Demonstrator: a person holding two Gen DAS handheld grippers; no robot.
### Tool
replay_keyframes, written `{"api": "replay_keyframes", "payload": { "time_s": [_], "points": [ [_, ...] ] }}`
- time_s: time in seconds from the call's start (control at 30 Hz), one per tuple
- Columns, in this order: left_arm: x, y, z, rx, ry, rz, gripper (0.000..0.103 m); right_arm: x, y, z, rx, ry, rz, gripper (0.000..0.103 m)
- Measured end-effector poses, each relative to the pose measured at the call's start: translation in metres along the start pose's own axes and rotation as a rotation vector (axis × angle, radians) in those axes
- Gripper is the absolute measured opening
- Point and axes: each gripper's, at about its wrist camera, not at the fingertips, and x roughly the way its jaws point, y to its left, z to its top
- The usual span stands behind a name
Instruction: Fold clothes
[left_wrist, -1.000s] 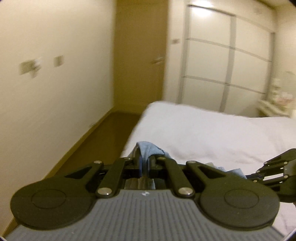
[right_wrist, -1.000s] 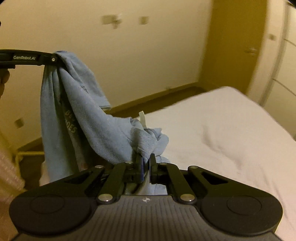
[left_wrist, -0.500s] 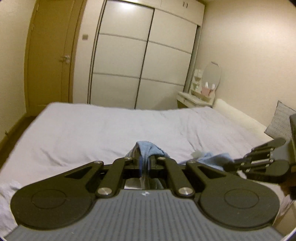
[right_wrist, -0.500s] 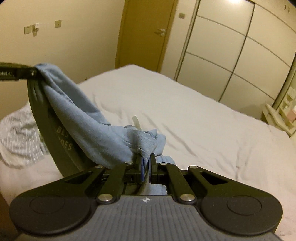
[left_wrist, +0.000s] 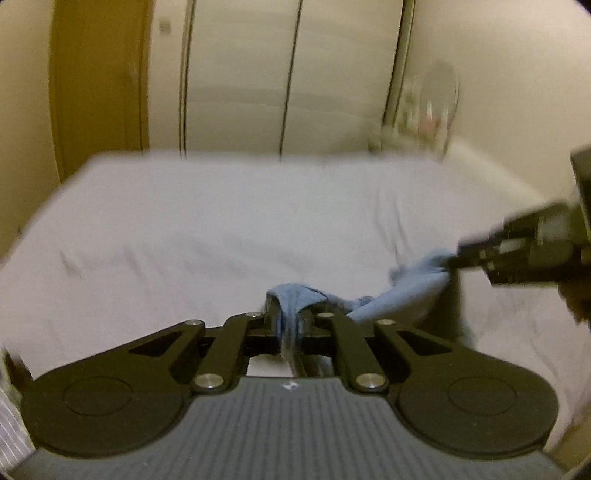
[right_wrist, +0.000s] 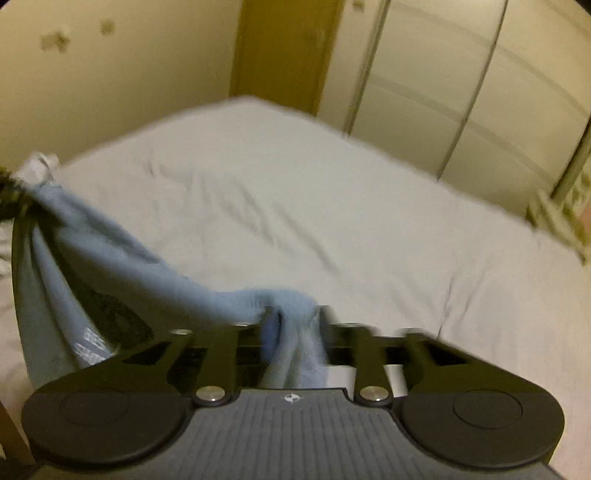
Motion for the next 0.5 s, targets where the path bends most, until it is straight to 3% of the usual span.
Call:
{"api": "replay_keyframes", "payload": {
  "time_s": [0.2, 0.27, 0.33, 0.43, 0.5],
  "points": [
    [0.049, 0.033, -0.078, -0.053, 0.274, 0.062, 0.012, 0.041, 0.001, -0.074, 0.139, 0.22, 0.026, 0.056],
    [0.057, 0.043, -0.083, -0.061, 0.296, 0.064, 0.016, 0.053, 0.0, -0.094, 0.186, 0.296, 0.019, 0.056],
    [0.063, 0.054, -0.084, -0.065, 0.304, 0.062, 0.031, 0.067, -0.001, -0.107, 0.24, 0.353, 0.006, 0.057],
    [0.088, 0.073, -0.067, -0.048, 0.283, 0.038, 0.045, 0.082, -0.017, -0.124, 0.332, 0.384, -0.022, 0.064],
    [0.115, 0.071, -0.059, -0.009, 0.274, 0.022, 0.047, 0.097, -0.021, -0.125, 0.379, 0.386, -0.032, 0.065]
  ]
}}
